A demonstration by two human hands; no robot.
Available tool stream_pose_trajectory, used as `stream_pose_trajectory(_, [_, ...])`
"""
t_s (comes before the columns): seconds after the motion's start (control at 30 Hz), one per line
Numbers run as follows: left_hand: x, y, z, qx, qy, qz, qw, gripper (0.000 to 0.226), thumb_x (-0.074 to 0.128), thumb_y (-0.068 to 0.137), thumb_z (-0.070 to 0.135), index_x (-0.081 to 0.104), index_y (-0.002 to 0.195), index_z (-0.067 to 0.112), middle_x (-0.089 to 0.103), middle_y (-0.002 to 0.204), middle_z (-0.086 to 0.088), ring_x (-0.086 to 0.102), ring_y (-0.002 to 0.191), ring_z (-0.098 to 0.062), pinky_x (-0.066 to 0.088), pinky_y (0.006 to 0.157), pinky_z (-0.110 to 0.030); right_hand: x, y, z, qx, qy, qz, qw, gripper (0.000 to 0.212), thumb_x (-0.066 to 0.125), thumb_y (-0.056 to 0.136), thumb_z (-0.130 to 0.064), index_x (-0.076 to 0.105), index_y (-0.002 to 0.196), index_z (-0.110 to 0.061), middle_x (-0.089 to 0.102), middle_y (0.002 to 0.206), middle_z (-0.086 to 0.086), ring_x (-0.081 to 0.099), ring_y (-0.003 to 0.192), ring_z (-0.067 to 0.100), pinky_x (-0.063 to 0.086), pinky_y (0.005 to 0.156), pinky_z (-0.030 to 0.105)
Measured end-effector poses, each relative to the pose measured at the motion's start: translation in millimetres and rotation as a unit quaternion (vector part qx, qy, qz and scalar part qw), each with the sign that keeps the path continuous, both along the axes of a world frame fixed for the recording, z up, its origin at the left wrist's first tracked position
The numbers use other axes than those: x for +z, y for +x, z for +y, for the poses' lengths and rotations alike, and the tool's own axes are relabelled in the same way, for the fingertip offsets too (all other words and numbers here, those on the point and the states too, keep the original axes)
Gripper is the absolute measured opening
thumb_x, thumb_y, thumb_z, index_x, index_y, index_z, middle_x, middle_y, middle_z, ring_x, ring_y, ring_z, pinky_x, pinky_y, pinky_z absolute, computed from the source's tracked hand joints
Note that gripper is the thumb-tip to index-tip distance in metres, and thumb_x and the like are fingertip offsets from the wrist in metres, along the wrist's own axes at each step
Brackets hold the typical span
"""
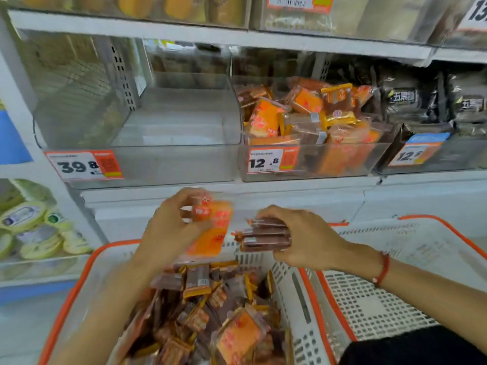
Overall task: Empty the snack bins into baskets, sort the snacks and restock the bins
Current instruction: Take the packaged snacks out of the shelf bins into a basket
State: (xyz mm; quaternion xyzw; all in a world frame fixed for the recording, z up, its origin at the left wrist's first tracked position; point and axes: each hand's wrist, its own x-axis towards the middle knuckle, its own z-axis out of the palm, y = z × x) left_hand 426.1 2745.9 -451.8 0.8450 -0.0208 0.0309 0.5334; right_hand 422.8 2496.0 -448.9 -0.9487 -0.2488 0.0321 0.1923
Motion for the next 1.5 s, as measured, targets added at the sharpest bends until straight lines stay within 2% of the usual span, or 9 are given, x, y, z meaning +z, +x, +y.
stream_pose_trajectory(0.27, [-42.8, -3.3, -7.7, -0.049, 0.22, 0.012, 0.974, 0.045, 0.065, 0.089, 0.021, 0.051, 0.127, 0.04, 0.05, 0.137, 0.017, 0.046, 0.129, -0.008, 0.036, 0.101, -0.027, -43.6, 10.5, -4.6, 0.097, -0.188, 0.108, 0.971, 0.078, 0.065, 0.088, -0.045, 0.026, 0.151, -0.021, 0.024, 0.157, 0.004, 0.02, 0.144, 0.021, 0.015, 0.113, 0.028])
stream_pose_trajectory(0.43, [19.0, 26.0, -45.8, 0.027, 0.089, -0.187, 0.978, 0.028, 0.064, 0.09, 0.019, 0.059, 0.107, 0.041, 0.061, 0.111, 0.02, 0.054, 0.105, -0.001, 0.044, 0.093, -0.027, 35.7, 35.8, -20.9, 0.003, 0.001, -0.101, 0.995, 0.033, 0.061, 0.094, -0.03, 0.059, 0.126, -0.029, 0.054, 0.136, -0.008, 0.043, 0.126, 0.013, 0.037, 0.101, 0.031])
stream_pose_trajectory(0.53, [60.1, 73.4, -72.9, 0.018, 0.097, -0.282, 0.954, 0.023, 0.061, 0.093, 0.018, 0.062, 0.113, 0.03, 0.062, 0.114, 0.014, 0.056, 0.104, -0.007, 0.048, 0.093, -0.033, 71.6, 67.0, -41.9, -0.07, 0.032, -0.282, 0.956, 0.029, 0.061, 0.089, -0.019, 0.065, 0.117, -0.019, 0.066, 0.11, 0.002, 0.054, 0.099, 0.02, 0.041, 0.073, 0.025])
stream_pose_trajectory(0.6, [79.4, 110.7, -90.4, -0.009, 0.143, -0.309, 0.94, 0.031, 0.059, 0.093, 0.016, 0.058, 0.122, 0.025, 0.06, 0.123, 0.009, 0.056, 0.11, -0.012, 0.048, 0.095, -0.038, 85.2, 102.5, -59.1, -0.128, 0.0, -0.312, 0.942, 0.033, 0.063, 0.089, -0.02, 0.062, 0.121, -0.014, 0.062, 0.116, 0.009, 0.051, 0.108, 0.028, 0.043, 0.082, 0.032])
stream_pose_trajectory(0.83, [96.4, 187.5, -132.2, -0.011, 0.436, -0.137, 0.89, 0.075, 0.035, 0.101, 0.05, 0.014, 0.152, -0.001, 0.016, 0.159, -0.018, 0.023, 0.145, -0.033, 0.025, 0.116, -0.042, 105.7, 204.8, -99.7, -0.437, -0.009, -0.137, 0.889, 0.11, 0.06, 0.08, -0.067, 0.011, 0.151, 0.001, 0.011, 0.156, 0.028, 0.011, 0.145, 0.042, 0.016, 0.116, 0.052])
stream_pose_trajectory(0.93, [100.8, 187.5, -145.5, 0.008, 0.535, -0.051, 0.843, 0.067, 0.029, 0.101, 0.054, 0.043, 0.138, 0.0, 0.045, 0.143, -0.017, 0.041, 0.133, -0.032, 0.031, 0.108, -0.04, 92.3, 218.2, -98.6, -0.512, 0.034, -0.048, 0.857, 0.12, 0.056, 0.078, -0.074, 0.0, 0.151, 0.004, 0.017, 0.155, 0.028, 0.019, 0.142, 0.044, 0.017, 0.115, 0.05])
stream_pose_trajectory(1.07, [99.5, 187.4, -147.6, 0.011, 0.457, -0.083, 0.886, 0.048, 0.053, 0.097, 0.04, 0.047, 0.13, 0.004, 0.058, 0.125, -0.012, 0.056, 0.116, -0.032, 0.041, 0.081, -0.036, 93.2, 217.7, -94.5, -0.417, 0.101, -0.103, 0.897, 0.079, 0.067, 0.085, -0.049, 0.032, 0.143, -0.009, 0.05, 0.138, 0.021, 0.048, 0.124, 0.042, 0.04, 0.104, 0.047])
stream_pose_trajectory(1.23, [96.9, 181.0, -141.3, 0.016, 0.379, -0.158, 0.912, 0.063, 0.067, 0.09, 0.027, 0.037, 0.14, 0.006, 0.045, 0.138, -0.018, 0.051, 0.121, -0.037, 0.047, 0.092, -0.043, 97.3, 197.8, -72.3, -0.255, 0.036, -0.221, 0.941, 0.069, 0.061, 0.088, -0.011, 0.025, 0.146, -0.018, 0.061, 0.115, 0.016, 0.061, 0.099, 0.039, 0.051, 0.078, 0.045])
stream_pose_trajectory(1.5, [106.8, 140.4, -121.8, 0.008, 0.295, -0.251, 0.922, 0.044, 0.057, 0.096, 0.019, 0.039, 0.136, 0.026, 0.064, 0.122, -0.009, 0.062, 0.103, -0.033, 0.044, 0.073, -0.038, 110.2, 128.6, -65.7, -0.159, 0.136, -0.272, 0.939, 0.058, 0.066, 0.086, -0.012, 0.038, 0.137, -0.019, 0.064, 0.121, 0.004, 0.064, 0.104, 0.023, 0.052, 0.089, 0.039])
